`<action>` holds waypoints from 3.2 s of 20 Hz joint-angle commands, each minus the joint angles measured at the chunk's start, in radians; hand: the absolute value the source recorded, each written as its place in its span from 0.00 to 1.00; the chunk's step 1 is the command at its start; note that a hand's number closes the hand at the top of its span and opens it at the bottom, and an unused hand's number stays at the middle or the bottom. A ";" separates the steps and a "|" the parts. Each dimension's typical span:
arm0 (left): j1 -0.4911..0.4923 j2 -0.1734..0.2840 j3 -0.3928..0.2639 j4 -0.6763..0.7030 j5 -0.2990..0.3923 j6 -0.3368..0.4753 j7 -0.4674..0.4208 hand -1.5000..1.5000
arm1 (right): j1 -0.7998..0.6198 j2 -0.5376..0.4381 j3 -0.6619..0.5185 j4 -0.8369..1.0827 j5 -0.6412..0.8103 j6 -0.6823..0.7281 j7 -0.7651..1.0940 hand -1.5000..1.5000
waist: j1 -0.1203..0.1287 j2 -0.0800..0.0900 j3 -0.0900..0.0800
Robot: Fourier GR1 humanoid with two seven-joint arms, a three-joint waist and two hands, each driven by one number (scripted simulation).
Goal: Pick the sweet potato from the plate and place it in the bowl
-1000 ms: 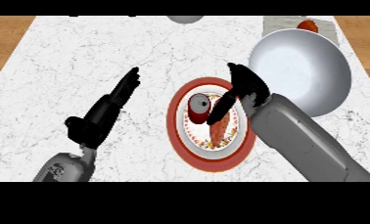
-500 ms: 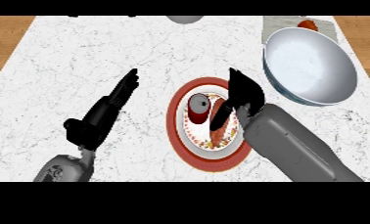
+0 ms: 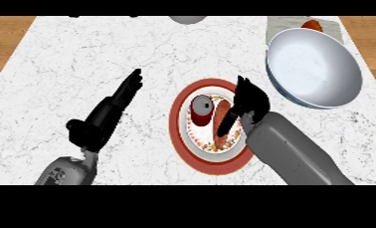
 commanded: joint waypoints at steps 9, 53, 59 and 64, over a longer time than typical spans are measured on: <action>0.021 -0.019 0.020 -0.040 -0.016 -0.016 0.027 0.50 | 0.043 0.066 -0.105 0.129 0.086 -0.010 0.057 0.00 | 0.009 0.005 0.001; 0.036 -0.090 0.051 0.017 -0.097 -0.052 -0.030 0.50 | 0.462 -0.760 -0.437 -0.547 -0.399 0.062 -1.652 1.00 | -0.010 0.006 0.001; 0.032 -0.084 0.058 -0.056 -0.094 -0.073 0.054 0.50 | 0.321 -0.639 -0.425 -0.310 -0.162 0.039 -1.663 1.00 | 0.020 0.008 0.001; 0.004 -0.110 0.063 -0.039 -0.096 -0.079 0.056 0.50 | 0.169 -0.549 -0.475 -0.169 -0.087 -0.025 -1.654 1.00 | 0.021 0.008 0.001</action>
